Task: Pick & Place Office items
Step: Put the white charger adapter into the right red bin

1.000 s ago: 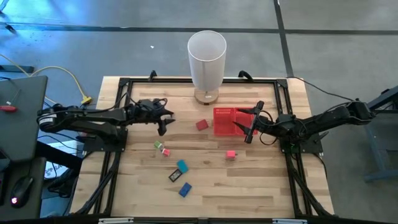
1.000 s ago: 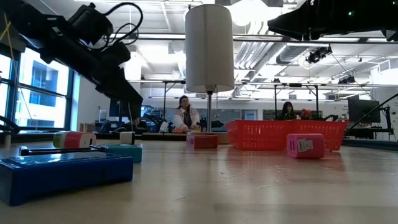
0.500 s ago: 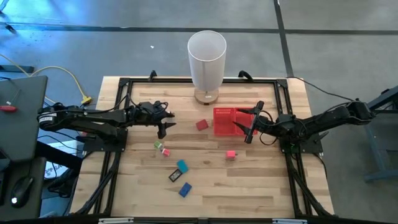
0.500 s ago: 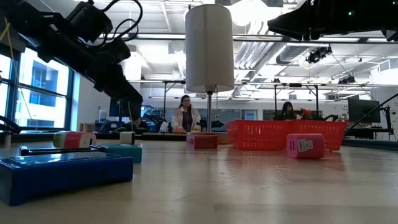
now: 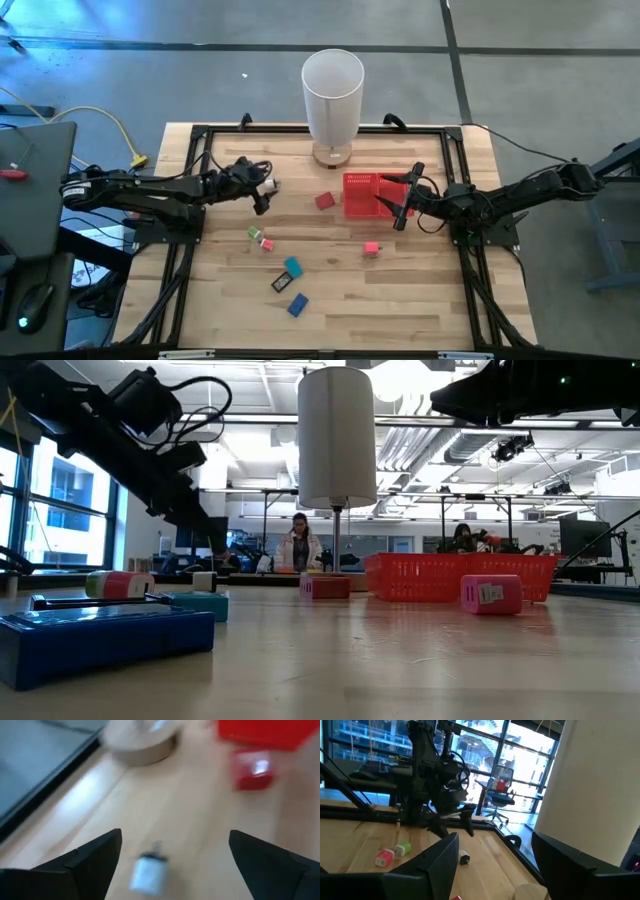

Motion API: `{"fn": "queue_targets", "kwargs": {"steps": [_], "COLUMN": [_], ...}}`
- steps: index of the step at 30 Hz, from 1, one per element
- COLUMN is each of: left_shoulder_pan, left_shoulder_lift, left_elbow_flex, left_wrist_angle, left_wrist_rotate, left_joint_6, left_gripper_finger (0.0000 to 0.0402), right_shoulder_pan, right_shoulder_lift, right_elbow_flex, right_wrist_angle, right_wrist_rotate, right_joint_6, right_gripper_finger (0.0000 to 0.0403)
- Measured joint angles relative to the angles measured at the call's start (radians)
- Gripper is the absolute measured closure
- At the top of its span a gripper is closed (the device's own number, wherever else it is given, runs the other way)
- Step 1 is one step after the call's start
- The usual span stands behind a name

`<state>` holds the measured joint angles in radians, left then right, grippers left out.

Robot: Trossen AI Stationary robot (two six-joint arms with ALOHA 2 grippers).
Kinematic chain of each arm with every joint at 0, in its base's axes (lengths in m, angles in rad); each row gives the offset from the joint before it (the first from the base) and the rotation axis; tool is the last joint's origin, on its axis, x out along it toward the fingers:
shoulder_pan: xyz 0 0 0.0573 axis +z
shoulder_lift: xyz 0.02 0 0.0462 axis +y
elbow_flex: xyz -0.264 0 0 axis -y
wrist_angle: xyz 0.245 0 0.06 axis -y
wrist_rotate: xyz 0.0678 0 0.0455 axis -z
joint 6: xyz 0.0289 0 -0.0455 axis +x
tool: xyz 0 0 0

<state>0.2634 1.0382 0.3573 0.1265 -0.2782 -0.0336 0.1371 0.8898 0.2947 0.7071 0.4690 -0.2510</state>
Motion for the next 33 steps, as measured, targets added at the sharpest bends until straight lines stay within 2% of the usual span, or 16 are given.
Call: {"fn": "queue_targets", "kwargs": {"steps": [7, 12, 15, 25, 33], "left_shoulder_pan": [0.023, 0.077, 0.12, 0.23, 0.247], "left_shoulder_lift": [0.0, 0.0, 0.0, 0.0, 0.0], "left_elbow_flex": [0.0, -0.018, -0.04, -0.185, -0.246], "left_wrist_angle": [-0.055, -0.056, -0.046, 0.185, 0.227], "left_wrist_rotate": [0.001, 0.106, 0.131, 0.277, 0.288], "left_joint_6": [0.057, 0.064, 0.062, 0.083, 0.119], "left_gripper_finger": [0.0037, 0.0037, 0.0037, 0.0037, 0.0037], "right_shoulder_pan": [0.0, 0.0, 0.0, 0.0, 0.0], "right_shoulder_lift": [0.0, 0.0, 0.0, 0.0, 0.0], "right_elbow_flex": [0.0, 0.0, 0.001, 0.001, 0.001], "right_wrist_angle": [-0.002, -0.005, -0.02, -0.045, -0.046], "right_wrist_rotate": [0.0, 0.0, 0.0, 0.0, 0.0], "right_joint_6": [0.012, 0.012, 0.021, 0.022, 0.022], "right_gripper_finger": [0.0162, 0.0162, 0.0162, 0.0162, 0.0162]}}
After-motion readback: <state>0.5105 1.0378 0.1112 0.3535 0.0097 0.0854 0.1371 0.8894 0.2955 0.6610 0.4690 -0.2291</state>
